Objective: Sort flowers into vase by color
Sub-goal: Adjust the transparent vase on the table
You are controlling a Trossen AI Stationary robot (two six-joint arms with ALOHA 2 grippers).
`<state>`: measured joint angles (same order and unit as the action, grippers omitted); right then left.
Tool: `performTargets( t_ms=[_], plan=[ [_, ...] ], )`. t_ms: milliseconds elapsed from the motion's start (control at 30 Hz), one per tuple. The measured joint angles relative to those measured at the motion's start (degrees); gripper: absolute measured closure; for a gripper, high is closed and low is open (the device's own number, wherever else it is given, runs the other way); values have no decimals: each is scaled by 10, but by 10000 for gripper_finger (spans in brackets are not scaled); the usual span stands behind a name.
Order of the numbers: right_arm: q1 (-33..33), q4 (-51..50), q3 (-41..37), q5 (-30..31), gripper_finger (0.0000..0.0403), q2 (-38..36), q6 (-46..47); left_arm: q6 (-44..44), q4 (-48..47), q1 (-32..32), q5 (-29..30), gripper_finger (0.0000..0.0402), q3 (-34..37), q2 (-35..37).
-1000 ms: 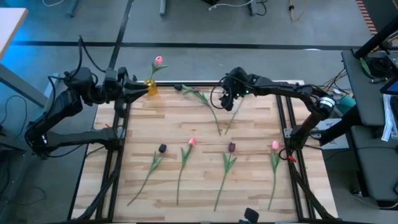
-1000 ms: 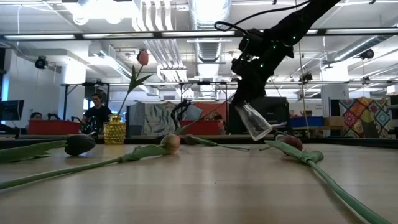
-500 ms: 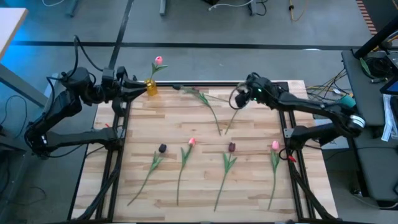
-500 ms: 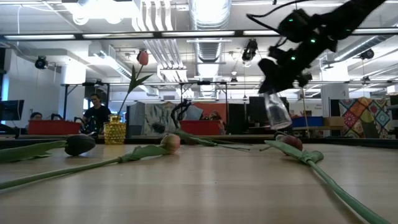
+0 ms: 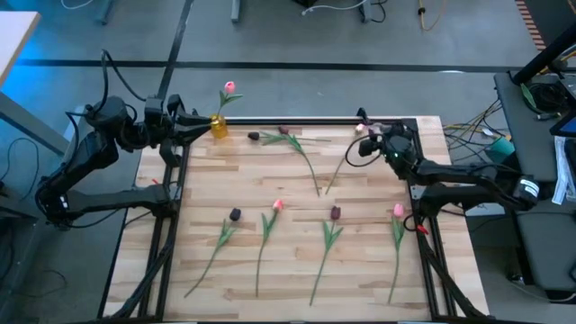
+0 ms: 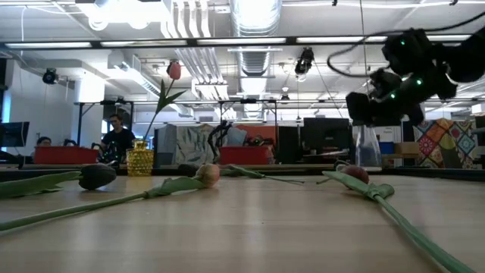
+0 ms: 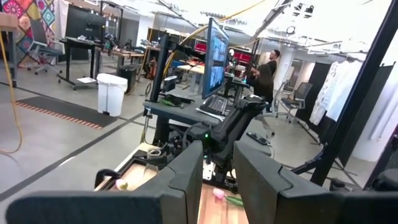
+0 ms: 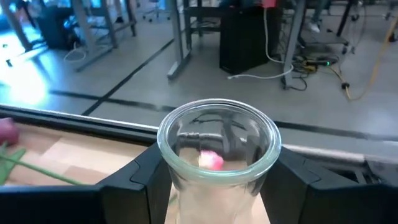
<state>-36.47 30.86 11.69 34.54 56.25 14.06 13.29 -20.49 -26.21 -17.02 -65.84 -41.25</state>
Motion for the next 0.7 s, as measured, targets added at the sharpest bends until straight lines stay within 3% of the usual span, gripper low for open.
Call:
performTargets(
  t_ms=[200, 700],
  plan=[
    [-2, 88, -35, 16, 219, 30, 1, 8, 0, 0, 0, 325, 0, 0],
    [-21, 85, 26, 14, 153, 131, -40, 14, -3, 0, 0, 325, 0, 2]
  ],
)
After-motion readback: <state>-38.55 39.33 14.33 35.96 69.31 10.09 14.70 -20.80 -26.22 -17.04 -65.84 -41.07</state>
